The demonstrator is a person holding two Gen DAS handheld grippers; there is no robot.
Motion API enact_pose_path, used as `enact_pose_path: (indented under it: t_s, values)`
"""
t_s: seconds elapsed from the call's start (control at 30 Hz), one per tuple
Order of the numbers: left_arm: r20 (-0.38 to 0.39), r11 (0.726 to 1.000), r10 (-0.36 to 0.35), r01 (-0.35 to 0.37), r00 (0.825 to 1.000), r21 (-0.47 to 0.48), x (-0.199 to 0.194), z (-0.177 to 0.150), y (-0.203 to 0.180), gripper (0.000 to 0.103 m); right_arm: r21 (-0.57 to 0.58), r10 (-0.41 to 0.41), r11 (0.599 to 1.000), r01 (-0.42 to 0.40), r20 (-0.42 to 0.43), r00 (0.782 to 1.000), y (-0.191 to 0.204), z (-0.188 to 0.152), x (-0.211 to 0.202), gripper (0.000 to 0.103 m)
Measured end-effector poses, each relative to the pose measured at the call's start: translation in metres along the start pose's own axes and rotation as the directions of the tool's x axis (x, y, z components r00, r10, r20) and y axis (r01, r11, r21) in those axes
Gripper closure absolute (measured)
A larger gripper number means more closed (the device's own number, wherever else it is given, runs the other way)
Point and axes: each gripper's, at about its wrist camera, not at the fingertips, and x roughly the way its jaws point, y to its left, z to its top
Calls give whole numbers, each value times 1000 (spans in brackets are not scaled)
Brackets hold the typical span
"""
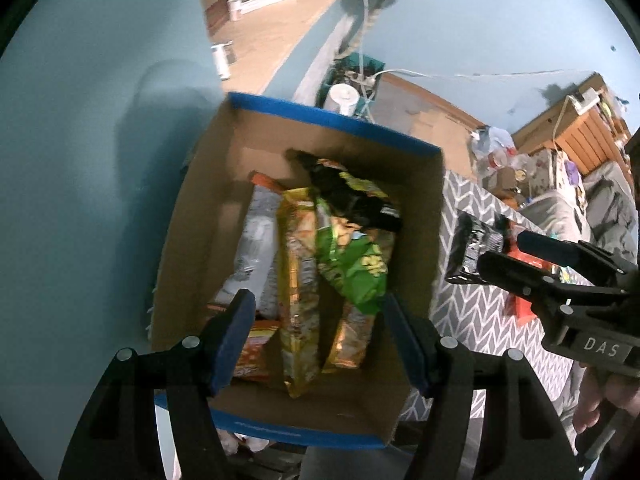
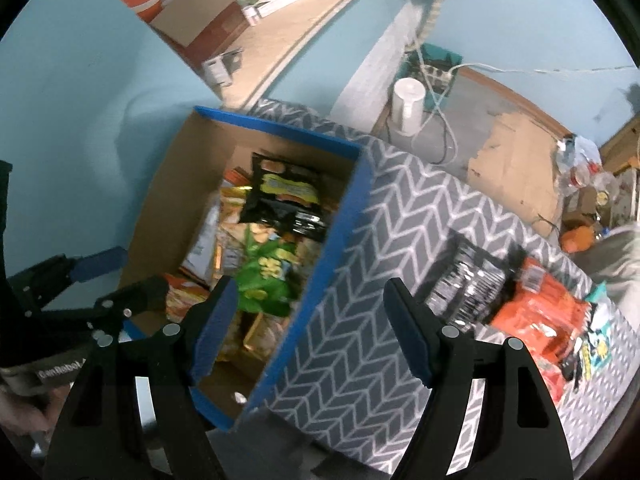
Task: Organize snacks
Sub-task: 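Move both open tools back over the snacks on the table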
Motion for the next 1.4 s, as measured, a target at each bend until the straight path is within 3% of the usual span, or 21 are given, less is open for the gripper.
enact_pose_path:
  t_s: [0.53, 0.77, 1.07, 1.4]
  values:
    - [-29, 980, -50, 55, 998, 193, -3, 6, -86, 34, 138, -118, 984, 112, 33, 993, -106, -46, -58, 22]
    - [-27, 970, -58, 62, 998, 233, -3, 8, -132, 28, 160, -150, 977, 143, 29, 988, -166, -66, -80, 22]
    - [-94, 965, -54, 76, 994, 250, 32, 6, -195, 25, 153, -177, 973, 175, 0, 984, -250, -88, -86, 22]
    - [-162, 957, -18, 64, 987, 282, 84, 0, -245, 24, 88, -214, 971, 222, -93, 972, -342, -104, -59, 22]
